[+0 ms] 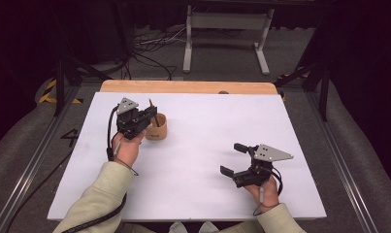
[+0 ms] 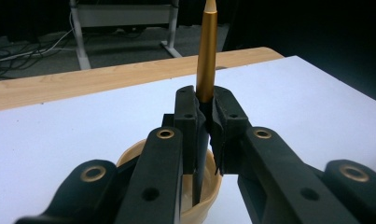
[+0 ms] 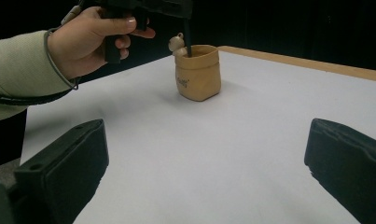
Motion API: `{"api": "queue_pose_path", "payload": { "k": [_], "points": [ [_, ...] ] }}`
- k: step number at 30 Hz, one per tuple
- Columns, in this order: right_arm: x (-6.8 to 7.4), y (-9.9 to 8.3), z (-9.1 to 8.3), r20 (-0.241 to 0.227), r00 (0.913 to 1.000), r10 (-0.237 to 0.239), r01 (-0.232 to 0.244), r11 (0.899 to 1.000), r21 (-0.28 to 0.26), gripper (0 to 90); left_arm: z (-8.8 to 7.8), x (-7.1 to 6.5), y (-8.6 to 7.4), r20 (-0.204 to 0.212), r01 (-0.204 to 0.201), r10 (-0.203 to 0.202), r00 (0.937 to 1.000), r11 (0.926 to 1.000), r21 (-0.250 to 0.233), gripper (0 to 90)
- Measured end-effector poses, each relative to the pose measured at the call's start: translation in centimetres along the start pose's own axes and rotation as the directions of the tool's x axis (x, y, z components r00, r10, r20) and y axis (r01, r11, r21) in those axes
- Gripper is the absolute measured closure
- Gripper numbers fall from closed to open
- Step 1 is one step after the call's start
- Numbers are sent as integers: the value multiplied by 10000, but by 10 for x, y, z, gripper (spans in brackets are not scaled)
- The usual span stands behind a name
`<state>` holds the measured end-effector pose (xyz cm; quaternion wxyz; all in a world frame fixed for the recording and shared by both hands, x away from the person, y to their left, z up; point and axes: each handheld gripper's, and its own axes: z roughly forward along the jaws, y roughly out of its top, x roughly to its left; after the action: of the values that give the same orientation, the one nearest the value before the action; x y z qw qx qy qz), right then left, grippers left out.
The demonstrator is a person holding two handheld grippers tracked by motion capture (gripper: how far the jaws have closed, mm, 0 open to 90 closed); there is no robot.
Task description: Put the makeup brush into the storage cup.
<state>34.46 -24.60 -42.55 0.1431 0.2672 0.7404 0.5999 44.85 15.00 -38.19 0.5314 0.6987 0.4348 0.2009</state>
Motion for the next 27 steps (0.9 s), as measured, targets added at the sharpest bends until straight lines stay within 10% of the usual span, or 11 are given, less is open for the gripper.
{"api": "queue_pose_path", "payload": {
  "k": [2, 5, 9, 27],
  "points": [
    [0, 1, 0, -8, 10000, 0, 0, 10000, -45, 0, 0, 0, 0, 49, 0, 0, 10000, 10000, -4, 790],
    [-1, 1, 0, -28, 10000, -1, 1, 10000, -39, 0, -1, 0, 1, 66, -436, 438, 9990, 9987, -280, 444],
    [-3, 2, 1, -18, 10000, -24, 24, 10000, -52, 0, -8, 2, 3, -320, -1062, 1047, 9940, 9930, -518, 227],
    [-13, 6, 10, -43, 9999, -107, 107, 9999, -7, 0, -65, 8, 13, 240, -1289, 1322, 9909, 9858, -1077, 37]
  ]
}}
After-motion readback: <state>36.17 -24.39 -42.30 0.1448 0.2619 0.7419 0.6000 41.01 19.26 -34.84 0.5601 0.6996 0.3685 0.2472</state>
